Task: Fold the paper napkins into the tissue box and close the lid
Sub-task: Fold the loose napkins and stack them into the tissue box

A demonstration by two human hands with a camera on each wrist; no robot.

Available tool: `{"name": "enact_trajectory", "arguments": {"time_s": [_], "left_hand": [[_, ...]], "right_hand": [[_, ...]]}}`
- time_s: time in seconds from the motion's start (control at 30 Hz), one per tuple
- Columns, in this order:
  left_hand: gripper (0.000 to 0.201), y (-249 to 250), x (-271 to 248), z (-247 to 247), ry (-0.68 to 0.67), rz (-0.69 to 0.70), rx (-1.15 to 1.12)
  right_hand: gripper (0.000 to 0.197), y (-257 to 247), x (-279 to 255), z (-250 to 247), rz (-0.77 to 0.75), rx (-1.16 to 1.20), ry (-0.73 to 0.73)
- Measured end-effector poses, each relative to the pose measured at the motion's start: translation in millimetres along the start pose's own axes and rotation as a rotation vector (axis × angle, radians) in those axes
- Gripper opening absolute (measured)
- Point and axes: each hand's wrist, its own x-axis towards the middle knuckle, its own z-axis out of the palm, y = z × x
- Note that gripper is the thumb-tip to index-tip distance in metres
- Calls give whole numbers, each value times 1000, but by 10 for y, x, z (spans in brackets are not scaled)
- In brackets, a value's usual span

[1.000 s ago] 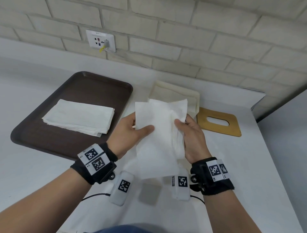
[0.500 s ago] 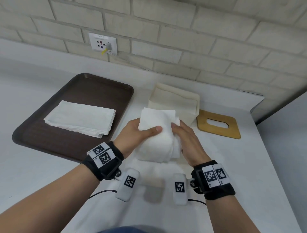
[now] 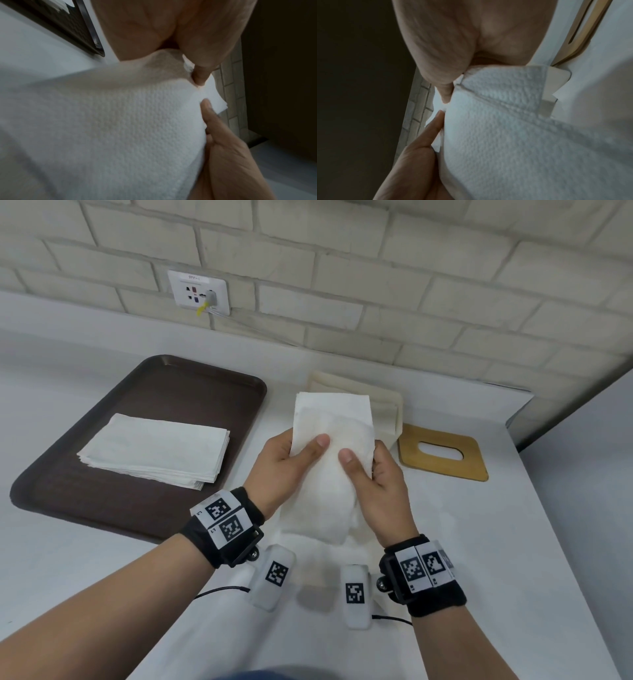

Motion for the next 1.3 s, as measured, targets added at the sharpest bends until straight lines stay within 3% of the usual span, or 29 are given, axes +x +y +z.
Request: {"name": "enact_trajectory", "arguments": {"time_s": [0.17, 0.3, 0.37, 0.43, 0.57, 0.67, 0.8, 0.93, 1.2, 1.3], "left_hand": [[16, -13, 40, 7, -62, 172, 140], [35, 6, 75, -11, -189, 300, 174], [39, 25, 100, -50, -234, 285, 220], [31, 15, 113, -74, -251, 257, 288], [20, -43, 78, 32, -154, 265, 217], [25, -75, 44, 166, -48, 294, 134], [40, -182, 21, 230, -30, 305, 111], [30, -472, 31, 167, -51, 180, 173], [36, -524, 86, 133, -70, 119, 237], [25, -483, 80, 187, -65, 120, 194]], "right_hand": [[21, 78, 26, -39, -30, -63, 41], [31, 48, -12, -47, -84, -21, 76], [36, 54, -15, -71, -71, 46, 62], [30, 78, -7, -85, -79, 77, 89], [29, 97, -32, -32, -109, 80, 171], [31, 64, -68, 36, -160, 48, 170], [32, 119, -104, 48, -201, -21, 223], [45, 339, -143, 31, -81, -110, 160], [38, 444, -98, 8, -20, -140, 94], [34, 478, -99, 46, 34, -106, 73]]}}
